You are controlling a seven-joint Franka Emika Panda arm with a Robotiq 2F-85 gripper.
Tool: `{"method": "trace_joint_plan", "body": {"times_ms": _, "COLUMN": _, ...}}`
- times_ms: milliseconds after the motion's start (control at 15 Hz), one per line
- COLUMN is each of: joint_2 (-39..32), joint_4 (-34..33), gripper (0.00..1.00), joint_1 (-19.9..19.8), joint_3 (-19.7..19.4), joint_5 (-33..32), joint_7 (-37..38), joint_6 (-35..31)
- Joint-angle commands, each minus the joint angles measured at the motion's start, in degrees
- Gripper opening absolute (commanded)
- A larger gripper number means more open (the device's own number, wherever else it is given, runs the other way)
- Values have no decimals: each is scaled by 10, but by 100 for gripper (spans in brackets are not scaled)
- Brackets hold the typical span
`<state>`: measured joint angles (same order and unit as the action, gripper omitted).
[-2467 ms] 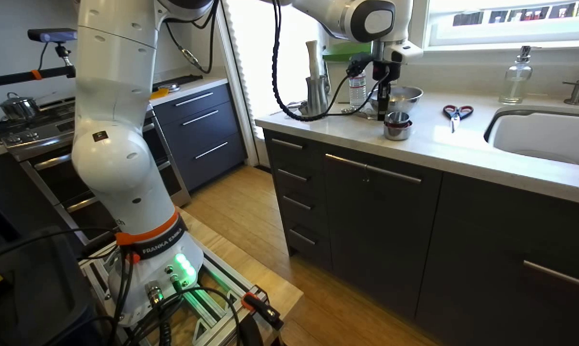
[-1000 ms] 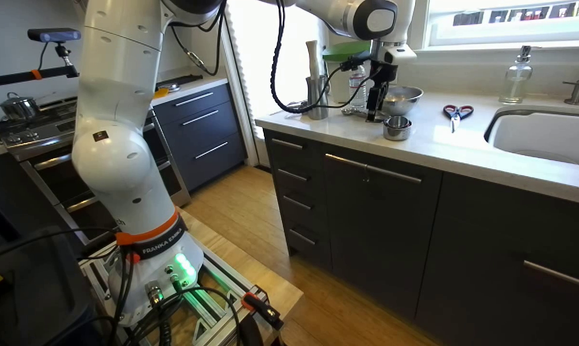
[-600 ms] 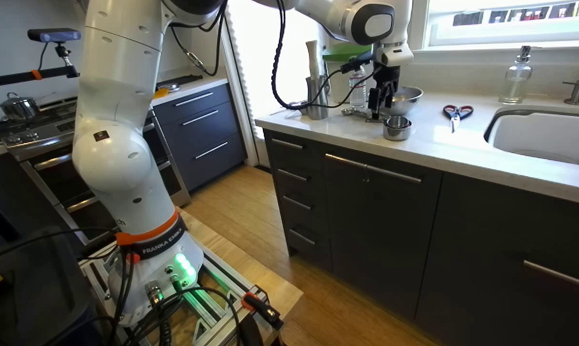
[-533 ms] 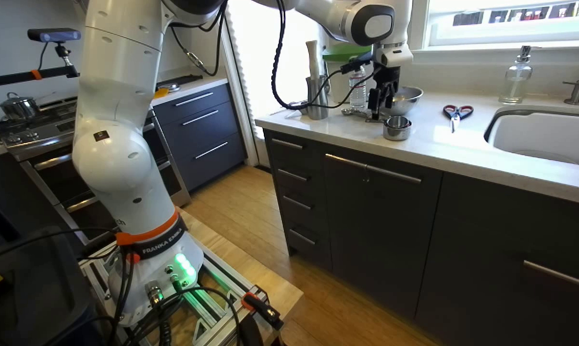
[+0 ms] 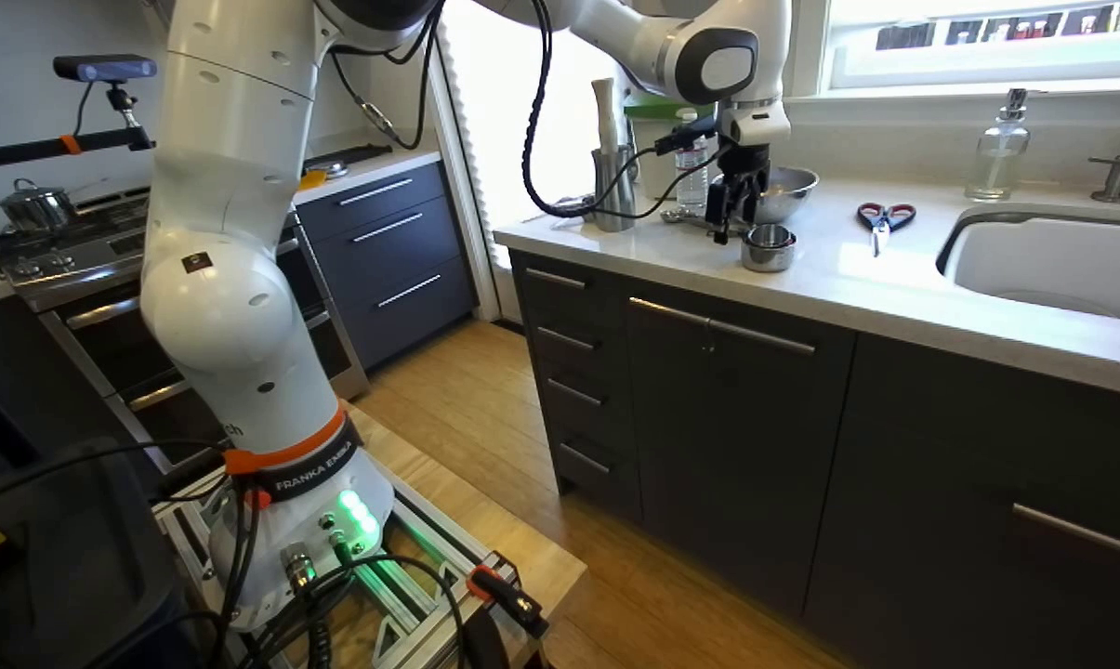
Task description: Pick up the silver measuring spoon to the right of the silver cup and put it in the far right silver measuring cup on the kitchen counter
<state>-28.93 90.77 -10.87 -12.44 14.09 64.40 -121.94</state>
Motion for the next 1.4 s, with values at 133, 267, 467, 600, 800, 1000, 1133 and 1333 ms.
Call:
{"method": "trace_joint_plan", "body": {"times_ms": 133, "joint_2": 5, "joint_4": 23, "gripper": 100, "joint_1": 4, "joint_3": -4, "joint_5": 0, "joint_7": 35, "joint_6": -48}}
{"method": "trace_joint_plan", "body": {"times_ms": 267, "joint_2": 2, "joint_4": 23, "gripper": 100, "joint_1": 2, "joint_3": -2, "joint_5": 4, "joint_7": 41, "joint_6": -53}}
{"method": "trace_joint_plan", "body": {"times_ms": 467, "joint_2": 2, "joint_4": 27, "gripper": 100, "joint_1": 3, "joint_3": -1, "joint_5": 5, "joint_7": 54, "joint_6": -68}}
{"method": "trace_joint_plan", "body": {"times_ms": 600, "joint_2": 2, "joint_4": 27, "gripper": 100, "joint_1": 4, "joint_3": -1, "joint_5": 4, "joint_7": 63, "joint_6": -78}}
{"method": "trace_joint_plan", "body": {"times_ms": 800, "joint_2": -2, "joint_4": 22, "gripper": 100, "joint_1": 4, "joint_3": 0, "joint_5": 3, "joint_7": 74, "joint_6": -77}}
{"method": "trace_joint_plan", "body": {"times_ms": 1000, "joint_2": -5, "joint_4": 17, "gripper": 100, "joint_1": 4, "joint_3": 4, "joint_5": 5, "joint_7": 77, "joint_6": -69}}
{"method": "trace_joint_plan", "body": {"times_ms": 1133, "joint_2": -6, "joint_4": 16, "gripper": 98, "joint_1": 4, "joint_3": 7, "joint_5": 6, "joint_7": 76, "joint_6": -66}}
{"method": "trace_joint_plan", "body": {"times_ms": 1333, "joint_2": -7, "joint_4": 15, "gripper": 76, "joint_1": 4, "joint_3": 9, "joint_5": 7, "joint_7": 75, "joint_6": -64}}
